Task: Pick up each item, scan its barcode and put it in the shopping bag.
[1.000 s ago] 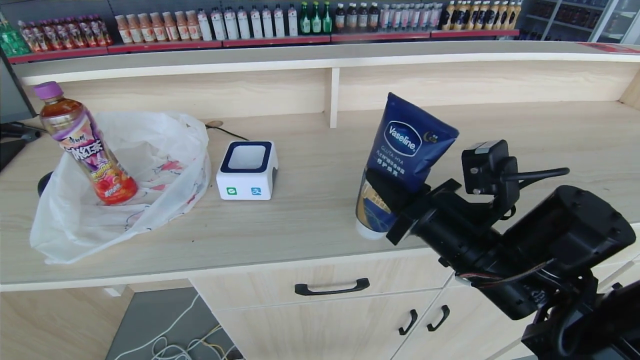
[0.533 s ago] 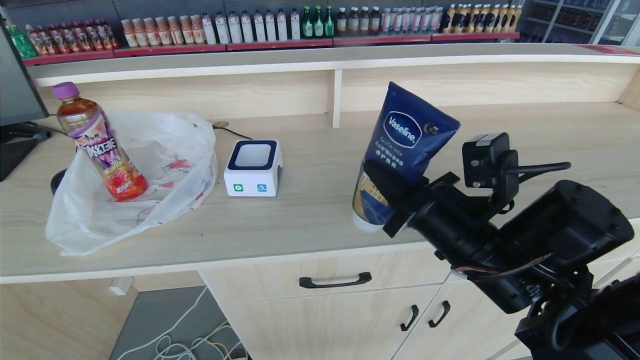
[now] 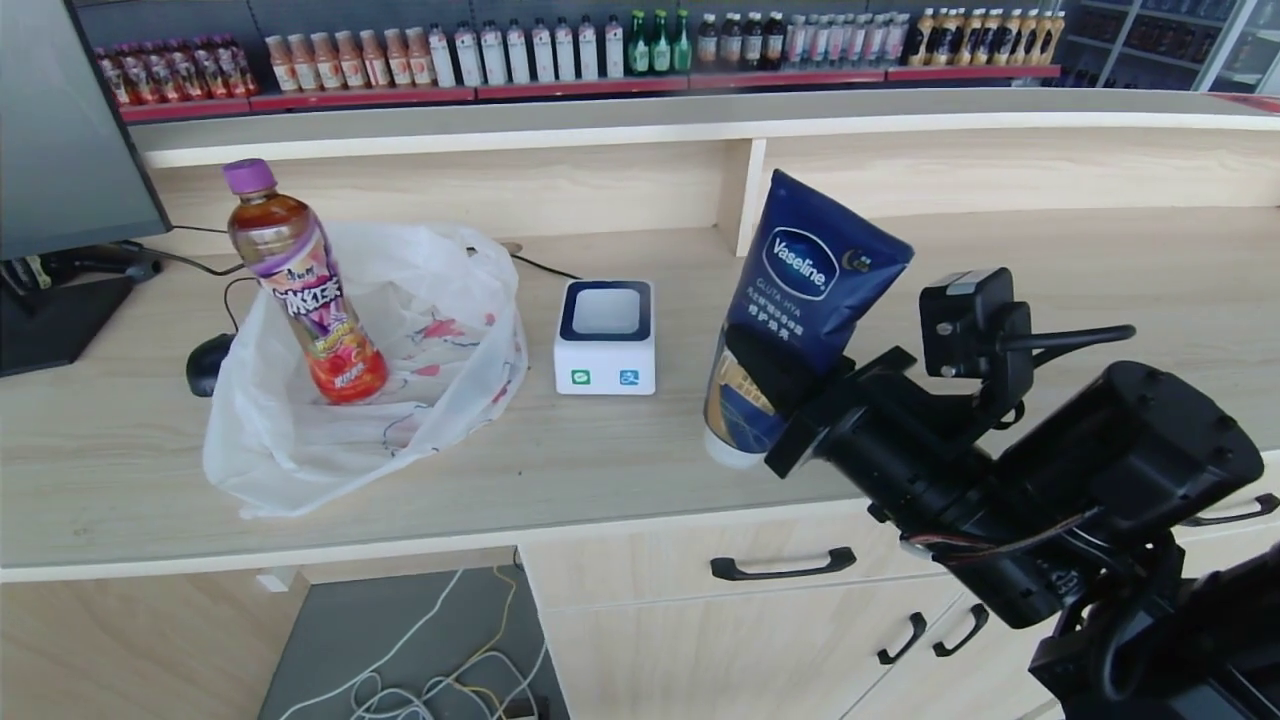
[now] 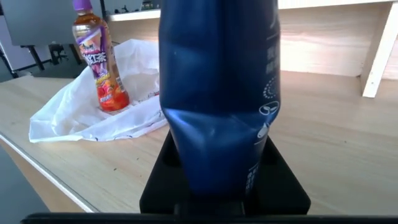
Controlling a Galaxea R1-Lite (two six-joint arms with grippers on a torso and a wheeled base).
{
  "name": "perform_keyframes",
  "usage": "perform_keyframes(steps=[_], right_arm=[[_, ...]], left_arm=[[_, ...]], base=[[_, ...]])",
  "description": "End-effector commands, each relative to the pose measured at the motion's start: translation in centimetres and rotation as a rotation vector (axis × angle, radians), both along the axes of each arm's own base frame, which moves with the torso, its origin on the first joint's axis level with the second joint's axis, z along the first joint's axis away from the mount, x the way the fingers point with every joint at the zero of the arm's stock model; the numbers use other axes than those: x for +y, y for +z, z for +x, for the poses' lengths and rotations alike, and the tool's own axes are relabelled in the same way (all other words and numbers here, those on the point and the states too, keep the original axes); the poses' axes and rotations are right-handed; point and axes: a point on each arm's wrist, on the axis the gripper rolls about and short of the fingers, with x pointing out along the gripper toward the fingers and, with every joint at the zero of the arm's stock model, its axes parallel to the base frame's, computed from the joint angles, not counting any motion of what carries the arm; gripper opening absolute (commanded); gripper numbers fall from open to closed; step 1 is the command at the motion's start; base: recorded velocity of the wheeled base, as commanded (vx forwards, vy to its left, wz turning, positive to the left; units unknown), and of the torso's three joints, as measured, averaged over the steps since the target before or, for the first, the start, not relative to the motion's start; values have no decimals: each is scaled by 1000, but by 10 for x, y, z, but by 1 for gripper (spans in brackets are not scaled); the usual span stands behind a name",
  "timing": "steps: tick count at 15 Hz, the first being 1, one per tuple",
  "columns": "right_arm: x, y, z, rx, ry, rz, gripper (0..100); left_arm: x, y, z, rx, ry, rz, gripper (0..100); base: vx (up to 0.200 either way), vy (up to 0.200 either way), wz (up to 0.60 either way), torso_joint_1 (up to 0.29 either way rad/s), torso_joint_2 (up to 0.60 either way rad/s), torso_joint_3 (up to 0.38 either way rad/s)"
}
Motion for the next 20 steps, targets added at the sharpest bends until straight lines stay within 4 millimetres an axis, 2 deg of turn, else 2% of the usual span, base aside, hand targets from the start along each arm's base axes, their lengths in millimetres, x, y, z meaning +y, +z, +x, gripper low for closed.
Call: perform_keyframes(steps=[1,8,13,18,20], right_arm=[[0,1,-1,-4,1,3,0],[-3,4,-3,-6,2,13,0],[1,-4,0,14,5,-4,0],[-4,6,4,13,2,54,0],[-26,6,23,55,-52,115,0]], left_arm=[[0,0,0,0,0,-1,100],[0,0,0,0,0,-4,100],[0,0,0,0,0,-4,100],[0,0,0,0,0,2,100],[0,0,0,0,0,4,100]], base=[[0,200,0,2,-2,2],[0,200,0,1,4,6],[0,200,0,4,0,2],[0,0,0,0,0,0],[0,0,0,0,0,0]])
